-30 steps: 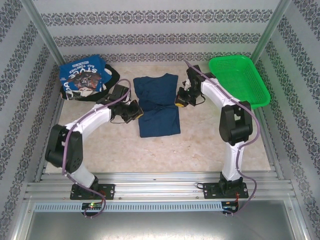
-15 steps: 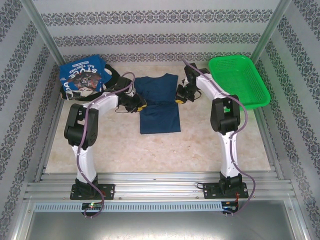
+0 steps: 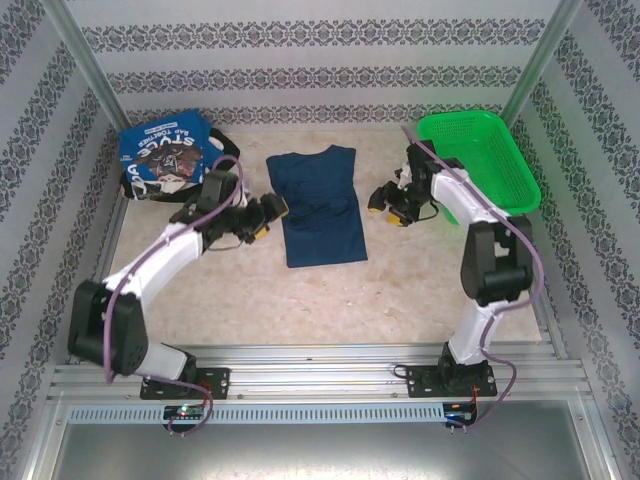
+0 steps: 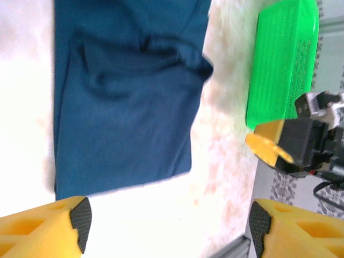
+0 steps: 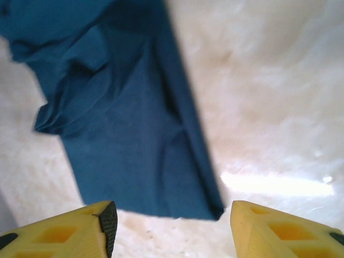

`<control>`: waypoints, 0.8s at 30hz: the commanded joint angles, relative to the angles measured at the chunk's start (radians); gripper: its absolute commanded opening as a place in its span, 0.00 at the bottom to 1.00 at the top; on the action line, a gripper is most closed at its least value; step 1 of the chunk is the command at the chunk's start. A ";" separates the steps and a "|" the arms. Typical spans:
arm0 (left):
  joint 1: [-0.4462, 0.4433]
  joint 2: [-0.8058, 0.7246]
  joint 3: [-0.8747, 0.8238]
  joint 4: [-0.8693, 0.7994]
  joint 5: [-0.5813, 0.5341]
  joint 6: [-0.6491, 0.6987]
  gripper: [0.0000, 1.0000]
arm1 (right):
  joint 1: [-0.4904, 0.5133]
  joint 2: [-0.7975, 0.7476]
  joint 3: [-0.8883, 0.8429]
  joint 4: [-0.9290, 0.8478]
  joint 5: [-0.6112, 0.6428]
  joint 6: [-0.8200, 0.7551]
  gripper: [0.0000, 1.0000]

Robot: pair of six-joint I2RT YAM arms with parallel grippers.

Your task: Fold and stack the t-shirts

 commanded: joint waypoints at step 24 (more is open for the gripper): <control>-0.169 0.362 -0.131 0.409 -0.107 -0.233 0.50 | 0.090 0.144 -0.254 0.231 -0.182 0.050 0.56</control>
